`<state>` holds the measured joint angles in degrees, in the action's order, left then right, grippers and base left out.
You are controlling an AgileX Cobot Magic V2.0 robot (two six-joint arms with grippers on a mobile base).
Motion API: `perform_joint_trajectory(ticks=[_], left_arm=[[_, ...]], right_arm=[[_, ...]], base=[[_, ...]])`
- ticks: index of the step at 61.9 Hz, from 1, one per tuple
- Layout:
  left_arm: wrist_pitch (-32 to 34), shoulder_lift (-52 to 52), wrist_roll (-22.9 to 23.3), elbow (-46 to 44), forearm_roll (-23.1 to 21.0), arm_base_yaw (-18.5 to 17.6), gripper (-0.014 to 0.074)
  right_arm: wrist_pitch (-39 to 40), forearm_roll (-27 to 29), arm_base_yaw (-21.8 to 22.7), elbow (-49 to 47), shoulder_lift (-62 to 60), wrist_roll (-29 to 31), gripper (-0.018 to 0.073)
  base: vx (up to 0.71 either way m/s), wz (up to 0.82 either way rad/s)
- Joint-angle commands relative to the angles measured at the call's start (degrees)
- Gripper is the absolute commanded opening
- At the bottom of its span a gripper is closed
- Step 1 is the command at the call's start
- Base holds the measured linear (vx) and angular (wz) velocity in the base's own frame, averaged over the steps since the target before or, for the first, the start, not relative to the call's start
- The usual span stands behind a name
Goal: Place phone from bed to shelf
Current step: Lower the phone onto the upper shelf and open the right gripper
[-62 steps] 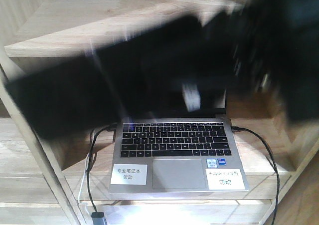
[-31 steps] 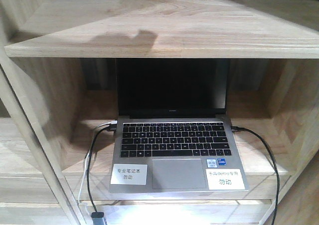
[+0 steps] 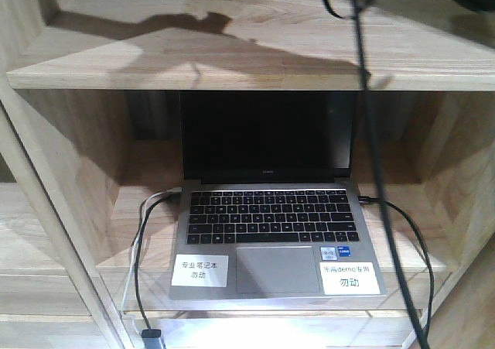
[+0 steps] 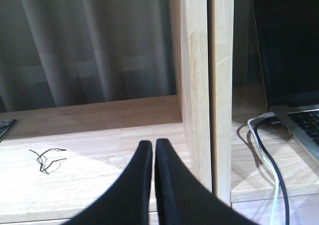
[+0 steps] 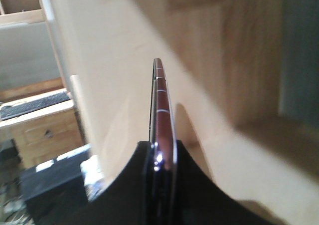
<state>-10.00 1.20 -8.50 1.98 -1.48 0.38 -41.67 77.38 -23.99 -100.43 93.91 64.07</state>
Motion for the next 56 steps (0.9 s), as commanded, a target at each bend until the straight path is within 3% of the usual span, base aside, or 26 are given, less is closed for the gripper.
perform_joint_trajectory(ticks=[1, 27, 56], left_arm=[[4.4, 0.2, 0.3, -1.3, -0.5, -0.3, 0.0001], [4.4, 0.2, 0.3, -1.3, -0.5, -0.3, 0.0001], [4.4, 0.2, 0.3, -1.3, -0.5, -0.3, 0.0001]], right_arm=[[2.2, 3.9, 0.1, -6.2, 1.3, 0.9, -0.0002], [2.1, -4.5, 0.1, -10.1, 8.7, 0.9, -0.0002], [2.3, -9.3, 0.1, -10.1, 10.7, 0.9, -0.0002]], base=[[0.0, 0.0], [0.0, 0.0], [0.0, 0.0]])
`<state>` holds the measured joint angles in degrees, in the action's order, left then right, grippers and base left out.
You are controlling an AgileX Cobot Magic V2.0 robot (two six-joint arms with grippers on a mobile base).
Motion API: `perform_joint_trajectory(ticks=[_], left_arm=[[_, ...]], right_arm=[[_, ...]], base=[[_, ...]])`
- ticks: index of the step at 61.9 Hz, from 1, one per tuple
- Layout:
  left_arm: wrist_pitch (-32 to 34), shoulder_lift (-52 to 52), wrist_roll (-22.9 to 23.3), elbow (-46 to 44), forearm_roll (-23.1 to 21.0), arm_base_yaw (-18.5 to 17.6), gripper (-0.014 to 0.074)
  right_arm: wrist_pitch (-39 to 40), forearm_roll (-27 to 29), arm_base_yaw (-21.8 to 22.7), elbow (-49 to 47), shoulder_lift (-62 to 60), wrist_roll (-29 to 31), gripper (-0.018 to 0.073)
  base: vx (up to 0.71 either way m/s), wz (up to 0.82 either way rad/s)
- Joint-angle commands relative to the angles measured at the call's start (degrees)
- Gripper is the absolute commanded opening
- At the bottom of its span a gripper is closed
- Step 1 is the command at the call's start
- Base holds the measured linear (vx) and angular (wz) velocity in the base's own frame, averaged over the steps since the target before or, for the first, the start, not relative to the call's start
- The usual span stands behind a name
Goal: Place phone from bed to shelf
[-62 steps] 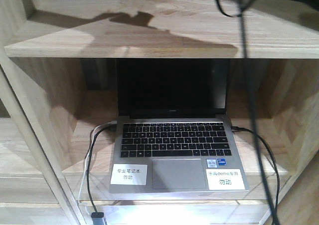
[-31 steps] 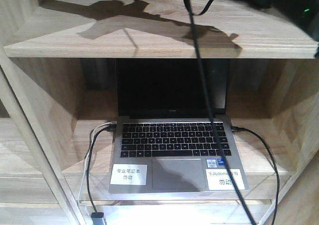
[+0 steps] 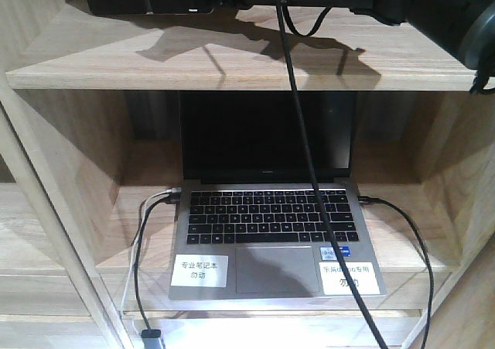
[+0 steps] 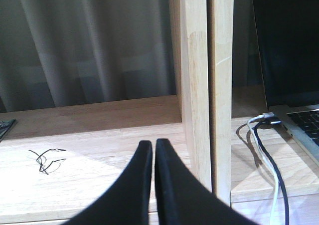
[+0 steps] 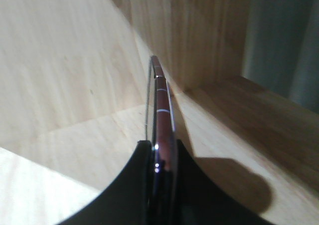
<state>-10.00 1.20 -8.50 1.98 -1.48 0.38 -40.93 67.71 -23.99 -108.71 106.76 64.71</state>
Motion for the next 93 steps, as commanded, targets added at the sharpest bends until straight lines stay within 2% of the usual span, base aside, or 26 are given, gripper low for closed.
perform_joint_trajectory(ticks=[1, 11, 22, 29, 46, 57, 67, 80, 93], left_arm=[[4.4, 0.2, 0.3, -1.3, -0.5, -0.3, 0.0001], [4.4, 0.2, 0.3, -1.3, -0.5, -0.3, 0.0001], [4.4, 0.2, 0.3, -1.3, -0.5, -0.3, 0.0001], [4.4, 0.2, 0.3, -1.3, -0.5, -0.3, 0.0001], [4.4, 0.2, 0.3, -1.3, -0.5, -0.3, 0.0001], [4.4, 0.2, 0.3, -1.3, -0.5, -0.3, 0.0001], [4.4, 0.2, 0.3, -1.3, -0.5, -0.3, 0.0001], [4.4, 0.2, 0.3, -1.3, -0.5, -0.3, 0.0001], [4.4, 0.2, 0.3, -1.3, -0.5, -0.3, 0.0001]], right_arm=[[1.5, 0.3, 0.1, -1.9, -2.2, 0.3, -0.0002], [1.5, -0.8, 0.1, -1.9, -1.9, 0.3, 0.001], [1.9, -0.9, 0.1, -1.9, -1.9, 0.3, 0.0086], [2.6, -0.9, 0.1, -1.9, -1.9, -0.3, 0.0174], [6.9, -2.9, 0.2, -1.9, -1.9, -1.6, 0.0486], [8.9, -2.9, 0.2, -1.9, -1.9, -1.6, 0.0606], [8.8, -2.9, 0.2, -1.9, -2.0, -1.6, 0.061], [8.8, -4.1, 0.2, -1.9, -4.1, -3.0, 0.0569], [5.9, -13.4, 0.2, -1.9, -9.0, -12.0, 0.0484]], base=[[0.0, 0.0], [0.0, 0.0], [0.0, 0.0], [0.0, 0.0], [0.0, 0.0], [0.0, 0.0], [0.0, 0.0], [0.0, 0.0], [0.0, 0.0]])
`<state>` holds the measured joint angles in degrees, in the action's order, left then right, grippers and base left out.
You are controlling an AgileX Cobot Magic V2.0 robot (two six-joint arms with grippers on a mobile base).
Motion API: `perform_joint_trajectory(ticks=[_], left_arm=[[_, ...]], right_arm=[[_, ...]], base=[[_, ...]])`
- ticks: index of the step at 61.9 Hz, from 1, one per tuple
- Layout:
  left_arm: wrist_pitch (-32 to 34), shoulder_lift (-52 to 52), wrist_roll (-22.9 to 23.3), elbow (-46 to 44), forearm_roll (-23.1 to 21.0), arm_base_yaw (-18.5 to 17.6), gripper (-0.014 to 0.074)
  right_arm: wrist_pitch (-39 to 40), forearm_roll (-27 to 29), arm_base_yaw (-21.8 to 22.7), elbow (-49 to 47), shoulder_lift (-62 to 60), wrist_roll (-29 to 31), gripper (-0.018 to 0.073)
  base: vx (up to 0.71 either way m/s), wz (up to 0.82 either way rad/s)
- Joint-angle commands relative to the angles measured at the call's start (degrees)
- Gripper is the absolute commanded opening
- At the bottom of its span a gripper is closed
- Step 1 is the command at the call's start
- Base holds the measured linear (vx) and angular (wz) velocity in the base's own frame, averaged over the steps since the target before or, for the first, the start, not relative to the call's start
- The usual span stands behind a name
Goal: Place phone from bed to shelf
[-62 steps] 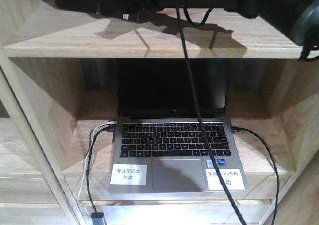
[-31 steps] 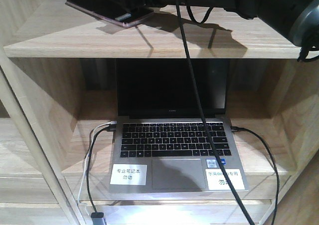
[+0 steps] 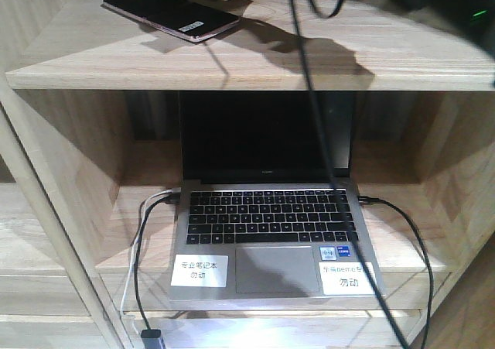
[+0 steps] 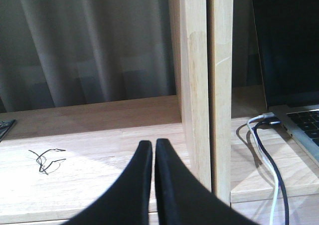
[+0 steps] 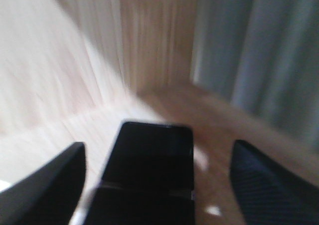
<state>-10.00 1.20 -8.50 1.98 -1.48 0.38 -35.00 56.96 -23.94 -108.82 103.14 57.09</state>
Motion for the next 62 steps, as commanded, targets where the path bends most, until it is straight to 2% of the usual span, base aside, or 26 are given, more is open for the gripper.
perform_joint_trajectory(ticks=[1, 10, 15, 22, 31, 41, 53, 62], left_arm=[[4.4, 0.2, 0.3, -1.3, -0.5, -0.3, 0.0001], [4.4, 0.2, 0.3, -1.3, -0.5, -0.3, 0.0001], [4.4, 0.2, 0.3, -1.3, -0.5, -0.3, 0.0001], [4.4, 0.2, 0.3, -1.3, -0.5, -0.3, 0.0001], [4.4, 0.2, 0.3, -1.3, -0.5, -0.3, 0.0001], [4.4, 0.2, 0.3, -1.3, -0.5, -0.3, 0.0001], [4.4, 0.2, 0.3, -1.3, -0.5, -0.3, 0.0001], [4.4, 0.2, 0.3, -1.3, -0.5, -0.3, 0.0001]], right_arm=[[-0.6, -3.5, 0.1, -1.7, -5.8, -5.3, 0.0475], [-5.3, -10.0, 0.1, -1.1, -9.8, -13.0, 0.0349], [-4.6, -10.5, 0.1, 1.8, -13.2, -13.1, 0.0278], [0.7, -10.5, 0.1, 10.0, -19.4, -12.8, 0.0192], [8.5, -10.4, 0.1, 22.8, -28.9, -11.8, 0.0139], [13.4, -10.4, 0.1, 35.8, -39.4, -11.6, 0.0097], [14.5, -10.4, 0.1, 48.5, -52.0, -11.6, -0.0013], [14.5, -9.9, 0.1, 56.3, -61.3, -11.7, -0.0012]], base=[[0.0, 0.0], [0.0, 0.0], [0.0, 0.0], [0.0, 0.0], [0.0, 0.0], [0.0, 0.0], [0.0, 0.0], [0.0, 0.0]])
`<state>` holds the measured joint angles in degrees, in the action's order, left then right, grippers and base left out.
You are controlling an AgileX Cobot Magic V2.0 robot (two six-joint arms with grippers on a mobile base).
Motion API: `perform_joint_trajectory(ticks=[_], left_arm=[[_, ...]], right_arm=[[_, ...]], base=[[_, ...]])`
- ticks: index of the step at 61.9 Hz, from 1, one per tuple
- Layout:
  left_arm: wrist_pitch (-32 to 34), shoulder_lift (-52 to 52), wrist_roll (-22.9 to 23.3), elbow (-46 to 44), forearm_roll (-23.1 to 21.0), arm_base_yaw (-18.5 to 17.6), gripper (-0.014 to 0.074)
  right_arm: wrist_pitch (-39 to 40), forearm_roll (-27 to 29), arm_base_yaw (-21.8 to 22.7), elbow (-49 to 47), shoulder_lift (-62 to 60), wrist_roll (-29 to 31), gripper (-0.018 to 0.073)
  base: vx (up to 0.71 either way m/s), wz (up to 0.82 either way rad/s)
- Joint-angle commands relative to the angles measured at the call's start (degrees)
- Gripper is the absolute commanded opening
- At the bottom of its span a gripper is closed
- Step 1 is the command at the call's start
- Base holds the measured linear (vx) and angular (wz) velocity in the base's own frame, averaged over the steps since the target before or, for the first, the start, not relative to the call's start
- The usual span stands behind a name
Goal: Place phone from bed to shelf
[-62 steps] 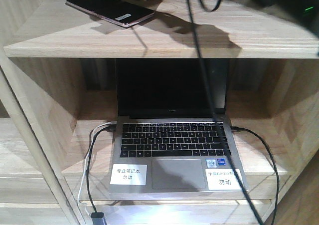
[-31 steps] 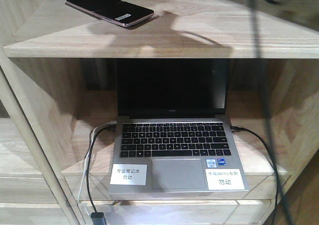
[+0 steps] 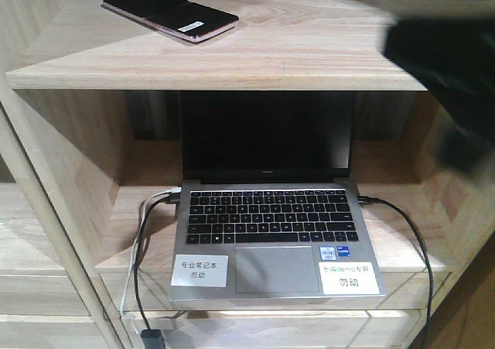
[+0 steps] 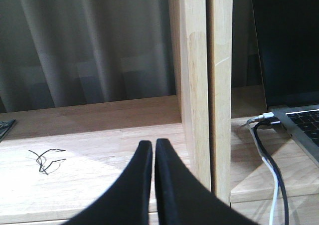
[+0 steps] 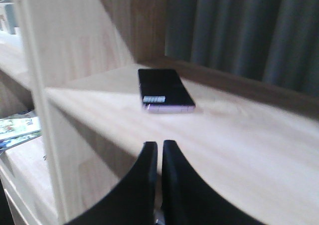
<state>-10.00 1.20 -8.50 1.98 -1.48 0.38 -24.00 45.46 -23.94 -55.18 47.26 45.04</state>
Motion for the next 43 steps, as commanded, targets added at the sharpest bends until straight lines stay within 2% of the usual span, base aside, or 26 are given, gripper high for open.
perform_joint_trajectory(ticks=[1, 24, 43], left_arm=[[4.4, 0.2, 0.3, -1.3, -0.5, -0.3, 0.0001], [4.4, 0.2, 0.3, -1.3, -0.5, -0.3, 0.0001], [4.4, 0.2, 0.3, -1.3, -0.5, -0.3, 0.0001]], right_arm=[[3.5, 1.7, 0.1, 3.4, -6.4, 0.4, -0.0011], [3.5, 2.1, 0.1, 17.0, -25.4, 0.0, -0.001], [2.3, 2.1, 0.1, 19.0, -28.7, 0.2, -0.001]], base=[[0.0, 0.0], [0.0, 0.0], [0.0, 0.0]])
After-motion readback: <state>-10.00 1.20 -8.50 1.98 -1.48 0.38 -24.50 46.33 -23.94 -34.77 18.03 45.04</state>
